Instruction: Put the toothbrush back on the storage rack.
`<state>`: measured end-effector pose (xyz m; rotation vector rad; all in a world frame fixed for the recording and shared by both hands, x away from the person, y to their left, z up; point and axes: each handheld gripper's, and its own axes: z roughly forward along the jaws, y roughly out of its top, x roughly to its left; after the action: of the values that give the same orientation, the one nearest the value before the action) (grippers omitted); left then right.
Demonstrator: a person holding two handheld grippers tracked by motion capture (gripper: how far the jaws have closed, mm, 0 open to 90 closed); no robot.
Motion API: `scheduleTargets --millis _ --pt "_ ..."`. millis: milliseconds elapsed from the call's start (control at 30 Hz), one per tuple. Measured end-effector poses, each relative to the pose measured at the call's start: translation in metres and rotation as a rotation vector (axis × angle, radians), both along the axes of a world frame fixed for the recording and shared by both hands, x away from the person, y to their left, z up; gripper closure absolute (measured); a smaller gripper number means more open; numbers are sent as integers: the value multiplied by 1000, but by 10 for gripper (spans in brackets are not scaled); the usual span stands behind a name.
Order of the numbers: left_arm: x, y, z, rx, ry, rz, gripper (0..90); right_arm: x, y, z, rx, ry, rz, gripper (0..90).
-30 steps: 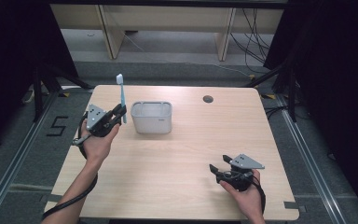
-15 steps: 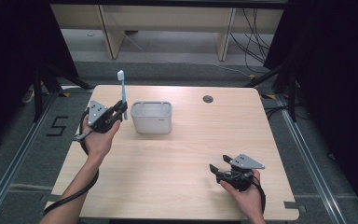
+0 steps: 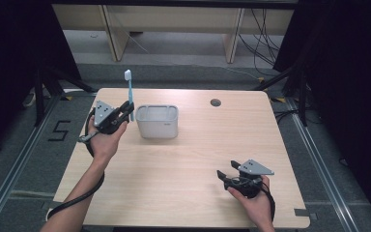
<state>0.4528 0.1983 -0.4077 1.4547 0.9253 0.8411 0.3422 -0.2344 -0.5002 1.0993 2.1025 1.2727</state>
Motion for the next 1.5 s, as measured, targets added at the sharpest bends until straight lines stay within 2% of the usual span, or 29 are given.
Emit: scheduleTargets --millis 400,467,500,533,567,633,1167,1267,1333,1367,1500 --pt "8 -4 3 3 -4 -6 787 0 0 0 -2 6 5 330" --pt "9 -4 3 -1 -2 -6 787 -1 1 0 12 24 5 330" --pt "10 -5 3 1 -2 -7 787 0 0 0 1 7 5 329" --pt "10 -5 3 -1 -2 -7 787 -2 1 0 15 28 -7 330" --pt "11 -5 3 -1 -2 -7 787 -1 0 0 -3 11 0 330" --pt "12 -6 2 -1 -1 -7 787 0 0 0 -6 7 4 330" --pt "23 -11 -2 1 12 -6 787 0 0 0 -7 5 5 330" --pt "25 -12 -4 1 11 -5 787 0 0 0 -3 4 6 329" --pt "27 -13 -4 -1 9 -3 787 -3 2 0 24 39 -9 330" --pt "27 -13 -5 0 10 -4 786 -1 2 -1 29 17 -8 329" --pt "30 -14 -6 0 12 -3 787 -1 3 -1 34 16 -8 330"
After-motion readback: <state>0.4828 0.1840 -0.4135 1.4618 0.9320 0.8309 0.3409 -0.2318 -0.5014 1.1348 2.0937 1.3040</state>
